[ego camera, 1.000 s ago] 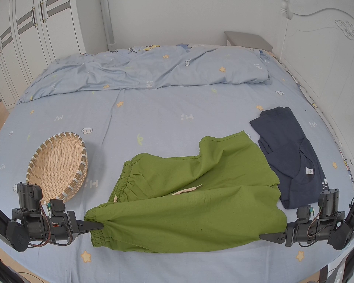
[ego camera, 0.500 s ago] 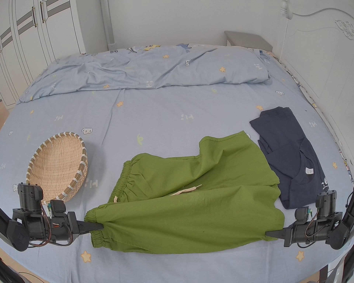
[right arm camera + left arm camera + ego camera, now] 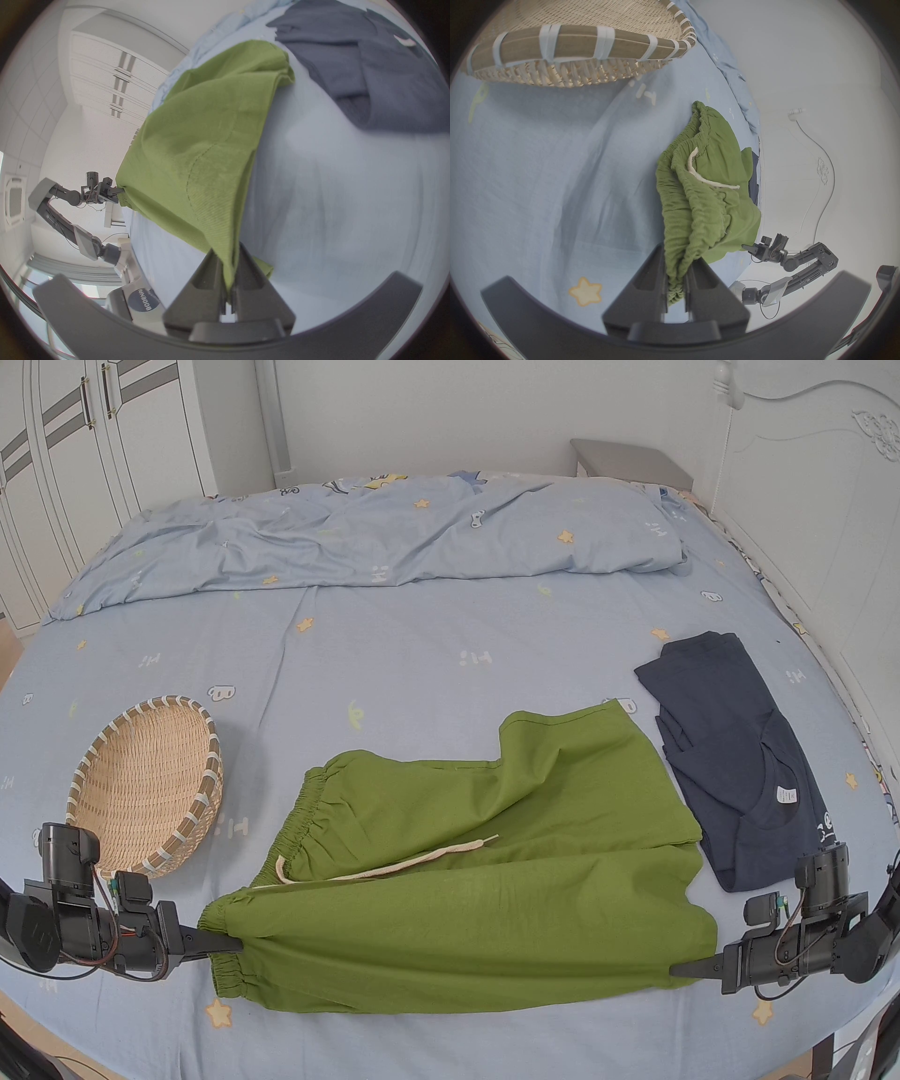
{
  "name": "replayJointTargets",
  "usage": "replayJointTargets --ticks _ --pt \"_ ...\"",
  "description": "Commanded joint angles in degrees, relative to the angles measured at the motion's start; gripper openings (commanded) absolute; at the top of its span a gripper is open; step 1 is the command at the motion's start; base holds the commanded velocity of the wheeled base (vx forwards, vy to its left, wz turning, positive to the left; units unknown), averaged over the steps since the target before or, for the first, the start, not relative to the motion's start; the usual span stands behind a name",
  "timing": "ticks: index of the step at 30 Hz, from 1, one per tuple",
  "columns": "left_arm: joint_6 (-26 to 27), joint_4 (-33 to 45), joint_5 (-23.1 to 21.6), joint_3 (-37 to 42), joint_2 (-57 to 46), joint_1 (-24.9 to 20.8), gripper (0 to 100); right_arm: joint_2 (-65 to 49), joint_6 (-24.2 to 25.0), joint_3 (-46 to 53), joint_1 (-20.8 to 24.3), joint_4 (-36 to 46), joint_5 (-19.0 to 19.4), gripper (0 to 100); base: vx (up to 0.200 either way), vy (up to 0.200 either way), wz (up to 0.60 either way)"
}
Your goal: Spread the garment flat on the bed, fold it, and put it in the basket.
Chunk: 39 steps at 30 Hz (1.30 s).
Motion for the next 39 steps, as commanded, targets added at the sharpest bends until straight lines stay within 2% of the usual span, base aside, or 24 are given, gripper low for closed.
replayJointTargets --ticks 1,3,4,5,8,9,10,11,13,15,17,24,33,39 --pt "6.93 8.57 -0.37 -3.34 -1.5 1.96 0 -10.8 1.51 -9.53 -0.16 19.82 2.75 0 0.0 0.0 0.0" --pt "8.6 10.67 -1.43 -4.3 -1.5 3.72 0 -13.0 1.51 -12.7 -0.69 28.79 4.77 0 0.0 0.0 0.0" --pt "8.69 10.76 -1.6 -4.39 -1.5 3.9 0 -13.18 1.51 -12.87 -0.69 29.4 4.95 0 0.0 0.0 0.0" --pt "9.74 13.05 -2.92 -5.71 -1.59 5.39 0 -14.76 1.33 -15.68 -1.3 36.61 5.91 0 0.0 0.0 0.0" --pt "11.68 17.53 -3.1 -7.47 -1.77 6.36 0 -15.81 1.24 -19.37 -2.18 43.99 6.88 0 0.0 0.0 0.0" --pt "11.68 17.53 -3.1 -7.47 -1.77 6.36 0 -15.81 1.24 -19.37 -2.18 43.99 6.88 0 0.0 0.0 0.0" --pt "14.4 20.96 -3.19 -7.99 -1.94 6.36 0 -16.43 1.16 -20.87 -2.44 47.86 7.67 0 0.0 0.0 0.0" --pt "15.19 21.75 -3.19 -7.99 -2.12 6.36 0 -16.52 1.07 -21.04 -2.44 48.47 7.76 0 0.0 0.0 0.0" --pt "21.61 27.73 -3.19 -8.08 -2.38 6.36 0 -16.52 0.19 -20.17 -2.27 50.32 7.67 0 0.0 0.0 0.0" --pt "26.8 32.12 -3.19 -8.08 -2.03 6.44 0 -16.43 -1.22 -18.58 -2.44 50.41 7.76 0 0.0 0.0 0.0" --pt "28.29 34.84 -3.1 -8.26 -2.12 6.44 0 -16.08 -2.62 -16.65 -2.53 49.88 7.5 0 0.0 0.0 0.0" --pt "28.99 37.39 -2.83 -7.47 -2.38 5.57 0 -15.55 -3.41 -11.9 -3.24 49.44 7.14 0 0.0 0.0 0.0" --pt "31.1 38.54 -2.57 -6.06 -0.45 5.39 0 -11.95 -3.33 -3.82 -1.39 39.6 6.88 0 0.0 0.0 0.0" --pt "31.28 38.27 -1.52 -4.92 1.48 3.19 0 -10.54 -3.24 -1.71 -0.95 36.26 6.44 0 0.0 0.0 0.0"
